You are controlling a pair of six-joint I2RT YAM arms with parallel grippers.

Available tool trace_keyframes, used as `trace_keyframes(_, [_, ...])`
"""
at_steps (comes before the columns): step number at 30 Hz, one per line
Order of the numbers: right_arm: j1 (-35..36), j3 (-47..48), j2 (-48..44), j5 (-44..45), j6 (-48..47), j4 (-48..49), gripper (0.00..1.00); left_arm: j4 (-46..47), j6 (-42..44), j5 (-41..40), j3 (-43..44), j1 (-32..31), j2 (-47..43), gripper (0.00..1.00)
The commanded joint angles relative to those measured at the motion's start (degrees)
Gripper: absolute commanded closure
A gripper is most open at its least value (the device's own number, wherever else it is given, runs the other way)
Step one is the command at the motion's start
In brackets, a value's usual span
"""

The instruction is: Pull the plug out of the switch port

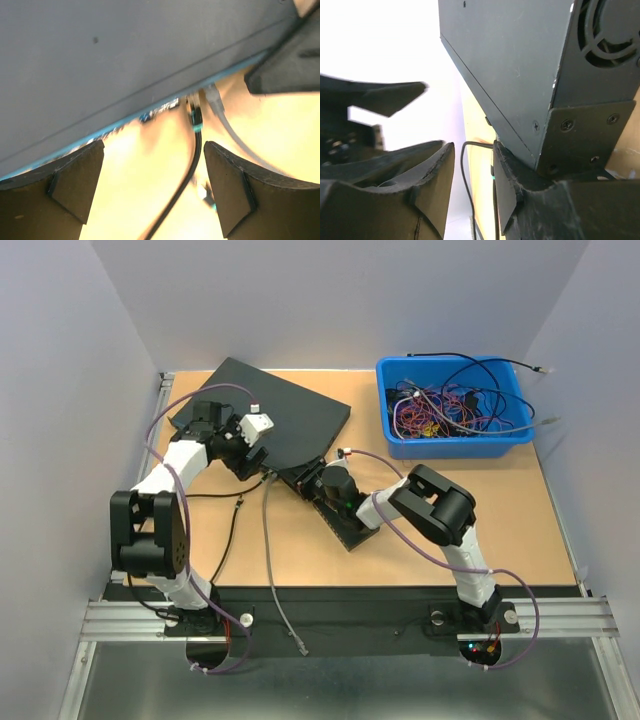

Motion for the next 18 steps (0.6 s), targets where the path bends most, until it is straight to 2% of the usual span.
trace_keyframes(1, [-0.4, -2.2, -1.0, 0.8, -4.3, -8.8, 0.57, -4.5, 3.2, -2.2, -2.8, 1.0, -6.3, 0.08])
trace_keyframes(7, [-0.4, -3.6, -3.2, 1.8, -6.6, -8.8, 0.56, 0.9, 5.5, -10.8, -11.7, 1.0, -6.0, 0.08])
trace_keyframes(14, [-0.4, -4.5, -4.6, 1.9, -8.2, -8.8, 0.55, 6.2, 5.6, -16.5, -16.2, 1.1, -3.0, 0.1])
trace_keyframes(16, [-0.4, -4.6, -4.8, 2.0, -8.2, -8.8, 0.55, 7.5, 5.7, -18.2, -16.9, 1.3, -1.6, 0.16])
trace_keyframes(17, [-0.5, -4.6, -5.0, 1.8, -8.3, -8.8, 0.55, 7.6, 6.2, -19.4, -17.3, 1.8, -1.1, 0.28])
trace_keyframes(18, [-0.6, -4.7, -5.2, 1.8, -8.3, -8.8, 0.55, 7.4, 6.6, -19.4, -18.1, 2.3, -0.8, 0.36])
